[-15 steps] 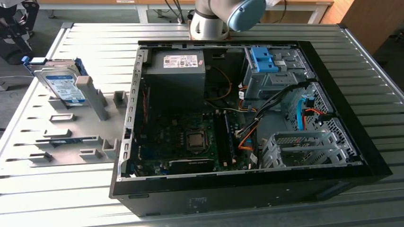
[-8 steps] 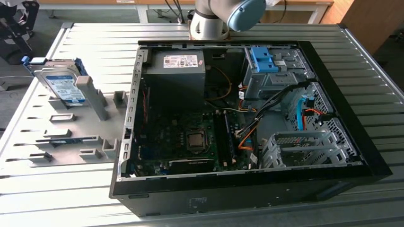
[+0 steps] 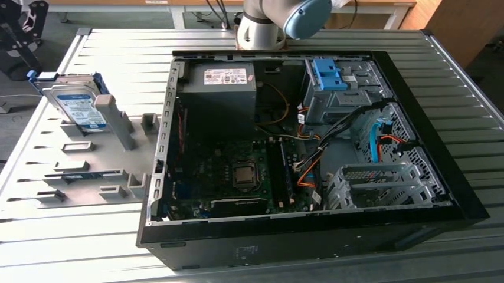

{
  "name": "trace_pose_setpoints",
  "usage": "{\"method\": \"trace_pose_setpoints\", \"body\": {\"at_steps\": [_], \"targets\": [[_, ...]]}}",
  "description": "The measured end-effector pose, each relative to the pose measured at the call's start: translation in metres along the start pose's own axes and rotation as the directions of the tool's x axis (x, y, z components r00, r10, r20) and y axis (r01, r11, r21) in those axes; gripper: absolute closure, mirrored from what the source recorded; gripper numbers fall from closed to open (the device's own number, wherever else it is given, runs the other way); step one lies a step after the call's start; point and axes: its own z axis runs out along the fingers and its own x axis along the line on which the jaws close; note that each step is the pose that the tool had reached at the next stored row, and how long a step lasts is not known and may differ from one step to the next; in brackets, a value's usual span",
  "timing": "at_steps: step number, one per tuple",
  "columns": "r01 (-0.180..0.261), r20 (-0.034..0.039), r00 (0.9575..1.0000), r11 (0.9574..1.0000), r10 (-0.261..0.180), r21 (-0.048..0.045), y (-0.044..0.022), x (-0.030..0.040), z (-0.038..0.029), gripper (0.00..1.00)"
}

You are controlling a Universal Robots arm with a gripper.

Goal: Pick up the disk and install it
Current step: 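Pick up the disk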

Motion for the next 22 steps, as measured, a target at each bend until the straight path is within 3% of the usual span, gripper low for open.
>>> {"method": "trace_pose_setpoints", "body": {"at_steps": [4,9,11,14,17,22], "targets": [[0.070,-0.0024,0.9975,0.9976,-0.070,0.0009,0.0000,0.0000,0.0011,0.89],[0.099,0.0139,0.9949,0.9948,-0.100,0.0198,-0.0001,0.0001,0.0040,0.89],[0.130,0.0136,0.9914,0.9913,-0.130,0.0210,-0.0002,0.0000,0.0049,0.89],[0.184,0.0112,0.9828,0.9827,-0.184,0.0209,-0.0001,0.0000,0.0062,0.89],[0.237,0.0091,0.9713,0.9712,-0.238,0.0209,-0.0002,0.0000,0.0077,0.89],[0.323,0.0054,0.9463,0.9461,-0.323,0.0205,-0.0003,0.0000,0.0093,0.89]]}}
